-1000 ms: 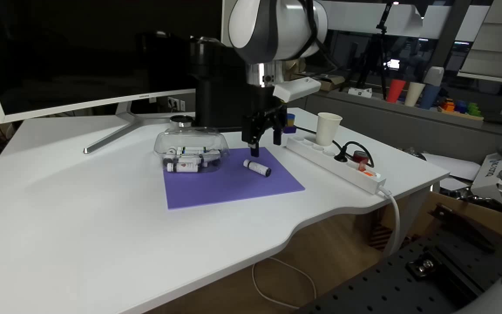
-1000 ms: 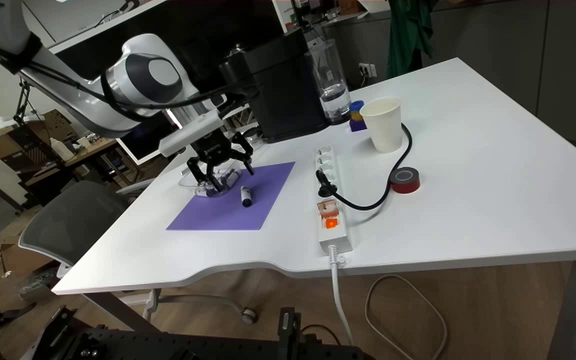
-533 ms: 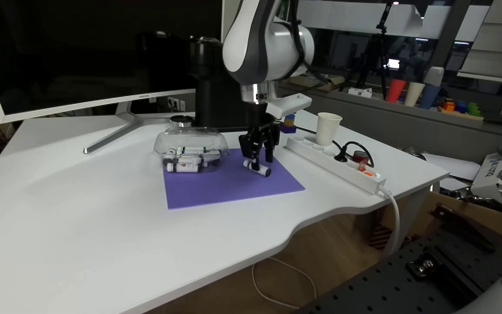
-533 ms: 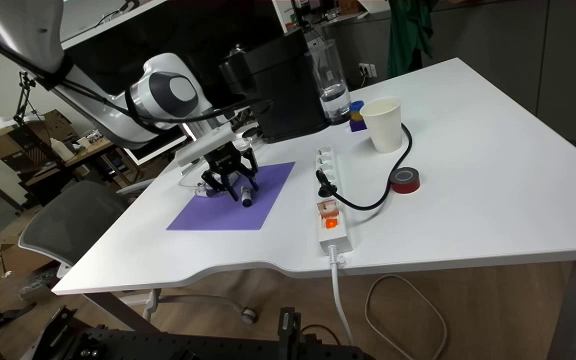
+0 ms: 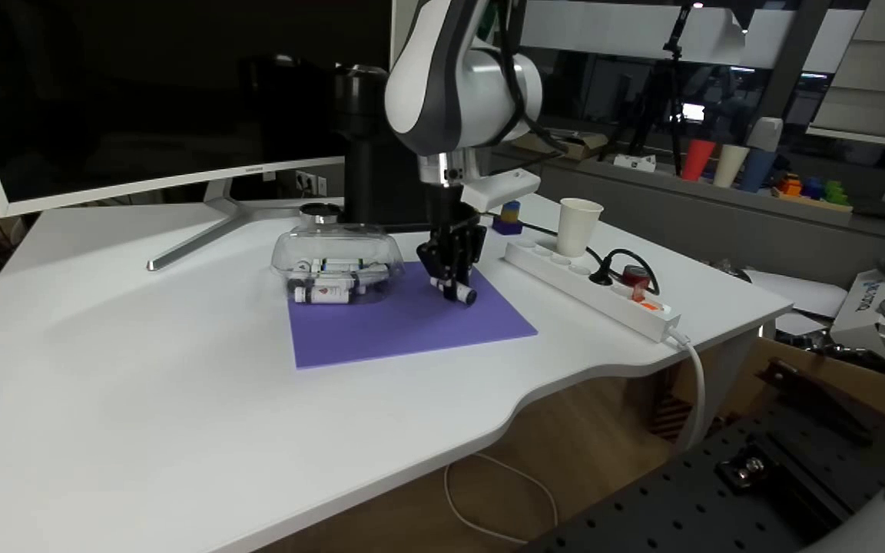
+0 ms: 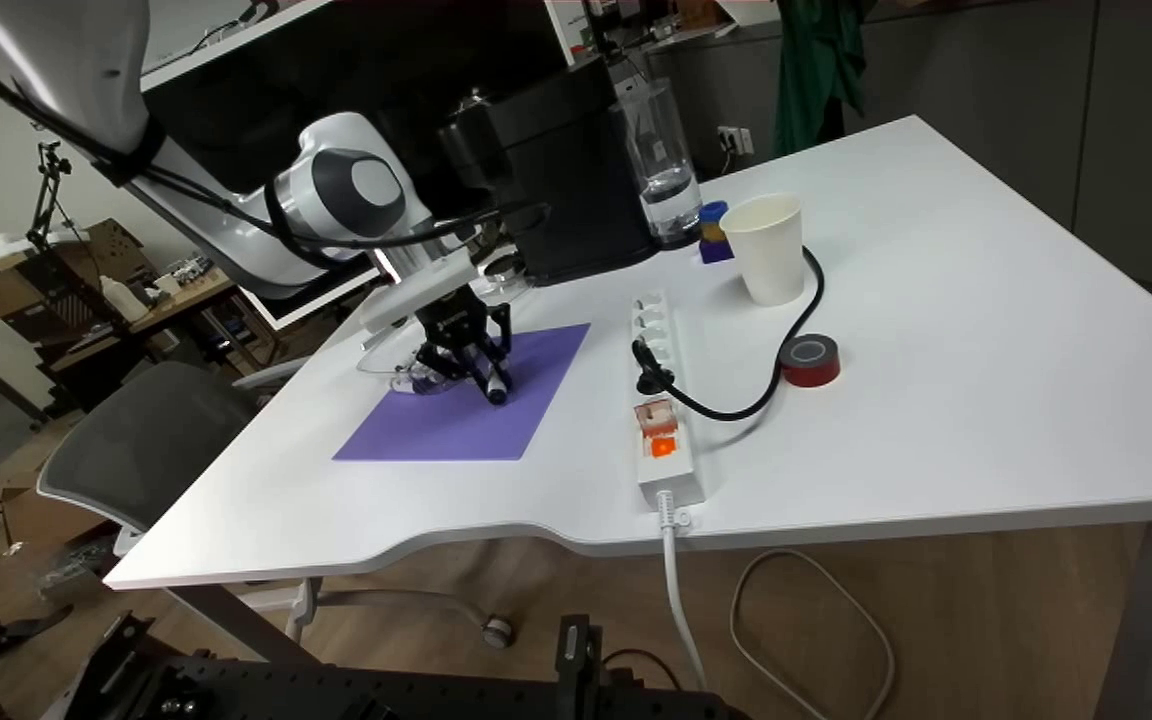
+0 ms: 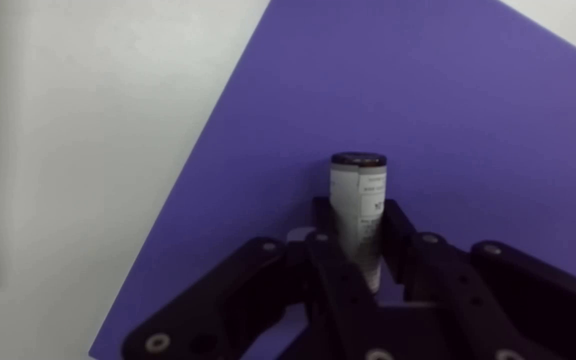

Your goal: Pick up the bottle from the purple placemat and put it in the clear bottle

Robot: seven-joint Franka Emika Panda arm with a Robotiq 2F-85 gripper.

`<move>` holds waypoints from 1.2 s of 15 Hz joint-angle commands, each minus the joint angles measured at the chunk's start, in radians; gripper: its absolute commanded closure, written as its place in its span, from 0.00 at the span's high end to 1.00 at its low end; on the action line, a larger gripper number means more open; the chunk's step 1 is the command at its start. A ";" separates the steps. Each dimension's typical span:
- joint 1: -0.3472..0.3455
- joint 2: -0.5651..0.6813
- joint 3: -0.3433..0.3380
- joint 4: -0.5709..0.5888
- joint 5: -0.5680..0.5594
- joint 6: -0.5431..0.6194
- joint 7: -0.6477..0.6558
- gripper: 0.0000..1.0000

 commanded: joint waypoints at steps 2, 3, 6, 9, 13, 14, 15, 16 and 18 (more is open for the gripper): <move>-0.001 -0.114 0.010 -0.021 0.028 0.010 0.012 0.07; 0.003 -0.135 0.013 -0.017 0.032 0.011 0.016 0.07; 0.023 -0.179 0.033 0.012 0.042 -0.014 0.016 0.07; 0.051 -0.185 0.061 0.042 0.057 -0.033 0.027 0.07; 0.095 -0.131 0.086 0.100 0.089 -0.026 0.062 0.07; 0.105 -0.115 0.087 0.115 0.090 -0.025 0.072 0.07; 0.116 -0.102 0.087 0.127 0.092 -0.021 0.085 0.07; 0.125 -0.083 0.085 0.144 0.091 -0.021 0.095 0.07; 0.141 -0.043 0.078 0.180 0.088 -0.023 0.121 0.07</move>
